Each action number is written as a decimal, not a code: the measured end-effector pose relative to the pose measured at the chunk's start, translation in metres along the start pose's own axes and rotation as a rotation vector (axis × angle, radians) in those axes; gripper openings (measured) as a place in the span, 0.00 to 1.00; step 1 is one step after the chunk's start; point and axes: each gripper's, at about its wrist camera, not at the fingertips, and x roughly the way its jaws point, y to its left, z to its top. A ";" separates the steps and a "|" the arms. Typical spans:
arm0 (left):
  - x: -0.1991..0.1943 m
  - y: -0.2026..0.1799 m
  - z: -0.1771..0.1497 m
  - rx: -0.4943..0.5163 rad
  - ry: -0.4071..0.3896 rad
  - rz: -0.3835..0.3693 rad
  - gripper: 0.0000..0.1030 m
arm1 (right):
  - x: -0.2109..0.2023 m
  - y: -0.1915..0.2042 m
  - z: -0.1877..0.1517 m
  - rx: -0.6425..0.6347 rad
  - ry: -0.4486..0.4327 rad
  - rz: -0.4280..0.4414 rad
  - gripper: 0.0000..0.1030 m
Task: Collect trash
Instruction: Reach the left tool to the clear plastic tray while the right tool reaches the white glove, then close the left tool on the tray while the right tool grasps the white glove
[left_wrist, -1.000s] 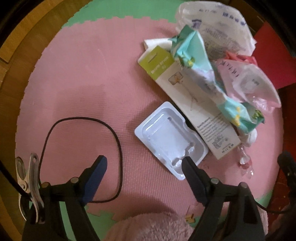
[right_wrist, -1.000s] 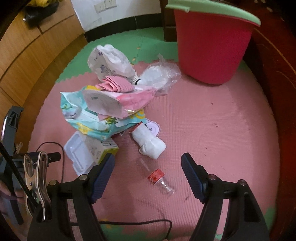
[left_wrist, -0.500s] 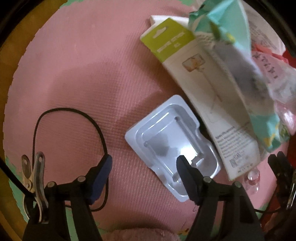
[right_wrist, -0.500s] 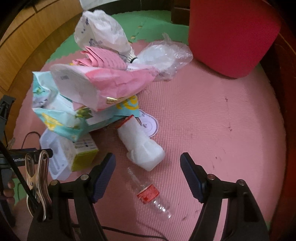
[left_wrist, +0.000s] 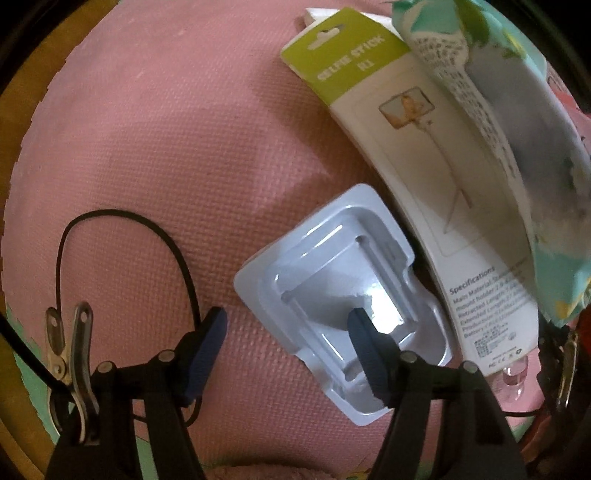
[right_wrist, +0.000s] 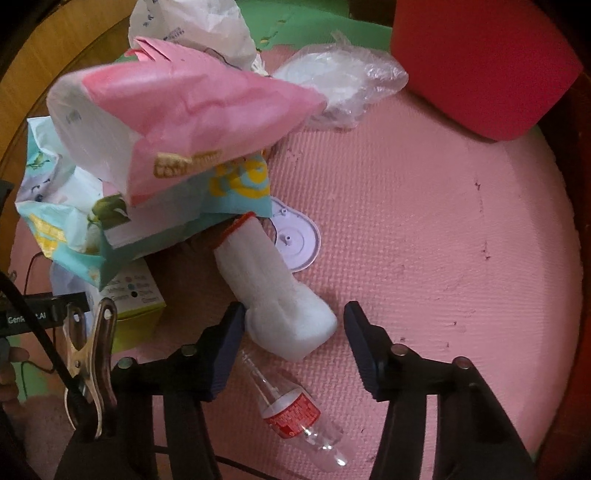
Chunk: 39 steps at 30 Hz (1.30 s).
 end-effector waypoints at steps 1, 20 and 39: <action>-0.002 -0.004 -0.001 -0.004 0.001 0.002 0.70 | 0.000 0.000 0.000 0.003 0.001 -0.001 0.50; -0.027 -0.003 -0.020 -0.009 -0.030 0.001 0.23 | 0.005 -0.001 -0.004 0.047 0.006 -0.012 0.26; -0.080 0.005 -0.022 0.013 -0.110 -0.024 0.08 | -0.055 -0.013 -0.011 0.122 -0.081 0.039 0.21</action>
